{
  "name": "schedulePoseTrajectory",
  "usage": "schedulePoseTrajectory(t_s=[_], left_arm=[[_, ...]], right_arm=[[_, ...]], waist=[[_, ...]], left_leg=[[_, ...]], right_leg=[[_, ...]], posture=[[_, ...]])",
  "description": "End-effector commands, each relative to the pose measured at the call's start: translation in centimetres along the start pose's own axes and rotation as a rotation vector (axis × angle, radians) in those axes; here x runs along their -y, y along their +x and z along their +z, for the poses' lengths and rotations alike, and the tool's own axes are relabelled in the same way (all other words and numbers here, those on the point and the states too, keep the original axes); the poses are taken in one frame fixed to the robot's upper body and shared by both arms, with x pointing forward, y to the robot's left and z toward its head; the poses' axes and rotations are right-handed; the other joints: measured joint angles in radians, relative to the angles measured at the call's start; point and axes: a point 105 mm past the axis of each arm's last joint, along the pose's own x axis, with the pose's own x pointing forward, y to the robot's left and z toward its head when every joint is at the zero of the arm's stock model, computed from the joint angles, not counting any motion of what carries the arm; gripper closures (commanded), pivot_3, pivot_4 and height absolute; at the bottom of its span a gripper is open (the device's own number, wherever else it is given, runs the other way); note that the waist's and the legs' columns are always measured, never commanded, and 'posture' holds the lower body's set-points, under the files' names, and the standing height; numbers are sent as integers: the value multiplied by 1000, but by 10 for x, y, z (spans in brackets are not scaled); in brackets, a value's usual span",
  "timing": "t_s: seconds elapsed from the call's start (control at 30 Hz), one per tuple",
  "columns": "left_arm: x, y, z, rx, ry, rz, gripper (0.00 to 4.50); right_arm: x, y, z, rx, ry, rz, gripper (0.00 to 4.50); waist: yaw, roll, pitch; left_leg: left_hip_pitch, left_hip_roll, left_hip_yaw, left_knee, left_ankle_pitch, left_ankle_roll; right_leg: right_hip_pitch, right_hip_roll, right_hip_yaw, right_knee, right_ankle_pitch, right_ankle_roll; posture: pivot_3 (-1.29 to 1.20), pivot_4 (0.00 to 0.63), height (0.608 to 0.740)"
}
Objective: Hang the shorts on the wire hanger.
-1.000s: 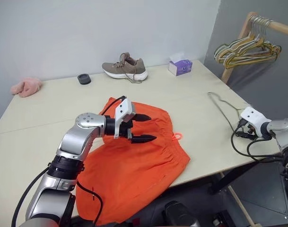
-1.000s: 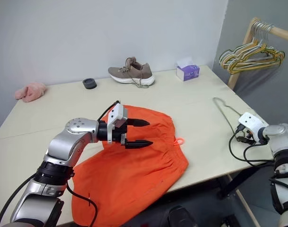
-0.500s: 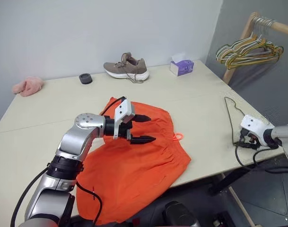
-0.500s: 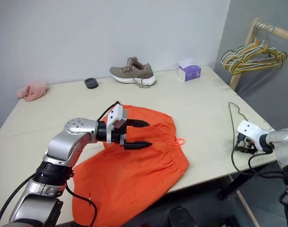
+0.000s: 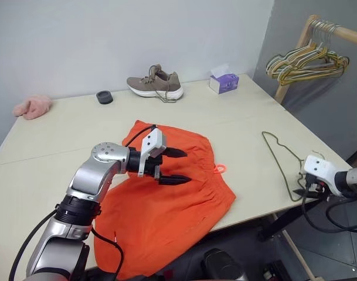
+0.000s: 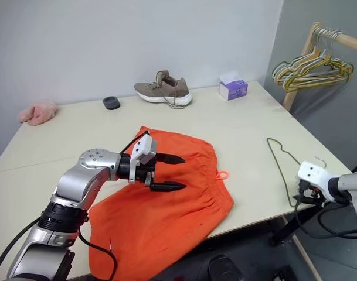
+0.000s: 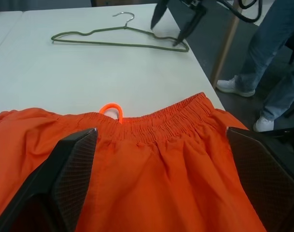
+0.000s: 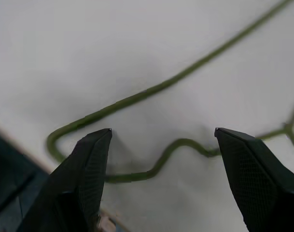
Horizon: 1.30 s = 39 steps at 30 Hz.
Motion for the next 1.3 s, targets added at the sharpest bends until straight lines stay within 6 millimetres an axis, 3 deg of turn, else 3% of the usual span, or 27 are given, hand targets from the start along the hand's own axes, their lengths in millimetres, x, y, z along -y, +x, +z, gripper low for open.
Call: schedulePoseTrajectory(t_s=[0.03,0.2,0.47,0.6,0.83,0.87,0.93,1.1,1.3], left_arm=[[6,2,7,13,31,-28,0],[6,5,7,15,31,-35,0],[6,7,9,18,39,-46,0],[6,8,9,17,41,-43,0],[4,7,9,18,42,-22,0],[3,5,9,19,39,-11,0],[-2,1,7,16,30,25,0],[-13,-6,4,13,16,106,0],[-43,-17,0,12,9,280,0]], right_arm=[[27,-12,2,67,257,-201,859],[35,-1,-20,18,583,-350,859],[18,29,-29,-35,755,-249,859],[8,43,-31,-106,779,-174,1757],[4,62,-35,-189,749,-166,4169],[7,64,-32,-185,710,-184,4489],[15,66,-22,-155,567,-227,4489],[31,61,0,-67,416,-284,4489],[58,34,49,125,206,-412,4489]], waist=[[2,0,0],[1,0,0],[-3,-3,1],[-6,-7,-1],[-7,-22,-10],[-6,-24,-11],[-6,-28,-14],[-5,-27,-13],[-2,-8,0]], left_leg=[[0,0,0,0,0,0],[0,0,0,0,0,0],[0,0,2,0,0,0],[1,0,4,0,0,0],[1,2,3,0,0,0],[1,2,2,0,0,0],[1,2,2,0,0,0],[1,2,2,0,-1,1],[-1,1,3,0,-1,1]], right_leg=[[0,0,0,0,0,0],[0,0,1,0,0,0],[0,0,2,0,0,0],[0,1,2,0,0,0],[1,1,2,-2,0,0],[1,1,1,-3,0,0],[2,1,1,-4,0,-1],[2,0,2,-5,1,-1],[-1,0,2,-4,1,-1]], posture=[[-335,54,740],[-342,57,740],[-345,56,740],[-342,55,740],[-327,53,740],[-327,53,740],[-327,53,740],[-318,54,740],[-317,55,740]])
